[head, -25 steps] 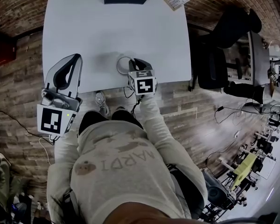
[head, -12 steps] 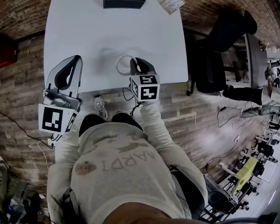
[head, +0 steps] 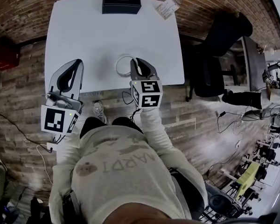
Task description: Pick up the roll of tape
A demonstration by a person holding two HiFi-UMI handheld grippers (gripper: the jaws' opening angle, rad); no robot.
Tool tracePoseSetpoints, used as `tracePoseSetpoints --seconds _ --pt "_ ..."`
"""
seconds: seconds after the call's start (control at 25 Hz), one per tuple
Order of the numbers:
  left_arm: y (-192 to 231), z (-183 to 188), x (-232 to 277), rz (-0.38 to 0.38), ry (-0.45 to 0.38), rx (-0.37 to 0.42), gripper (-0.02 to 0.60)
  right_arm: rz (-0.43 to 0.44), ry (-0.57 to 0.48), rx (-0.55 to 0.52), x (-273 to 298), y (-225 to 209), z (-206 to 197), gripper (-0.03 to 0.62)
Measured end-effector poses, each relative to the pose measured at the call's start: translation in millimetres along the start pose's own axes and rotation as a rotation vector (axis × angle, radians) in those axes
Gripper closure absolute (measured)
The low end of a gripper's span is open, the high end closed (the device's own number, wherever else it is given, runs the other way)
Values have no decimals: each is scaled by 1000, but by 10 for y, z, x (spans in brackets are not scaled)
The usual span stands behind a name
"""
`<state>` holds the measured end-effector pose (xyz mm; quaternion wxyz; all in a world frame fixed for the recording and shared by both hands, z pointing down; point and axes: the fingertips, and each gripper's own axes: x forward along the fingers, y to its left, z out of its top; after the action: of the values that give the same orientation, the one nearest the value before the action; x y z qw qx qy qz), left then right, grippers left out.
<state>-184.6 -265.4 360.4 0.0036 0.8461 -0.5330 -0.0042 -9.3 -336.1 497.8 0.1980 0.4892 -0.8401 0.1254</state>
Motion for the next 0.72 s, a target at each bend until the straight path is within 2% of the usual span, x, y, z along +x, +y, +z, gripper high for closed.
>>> tracePoseSetpoints --seconds 0.72 --pt "-381 211 -141 39 -38 1 580 15 -253 -4 -841 -58 648 537"
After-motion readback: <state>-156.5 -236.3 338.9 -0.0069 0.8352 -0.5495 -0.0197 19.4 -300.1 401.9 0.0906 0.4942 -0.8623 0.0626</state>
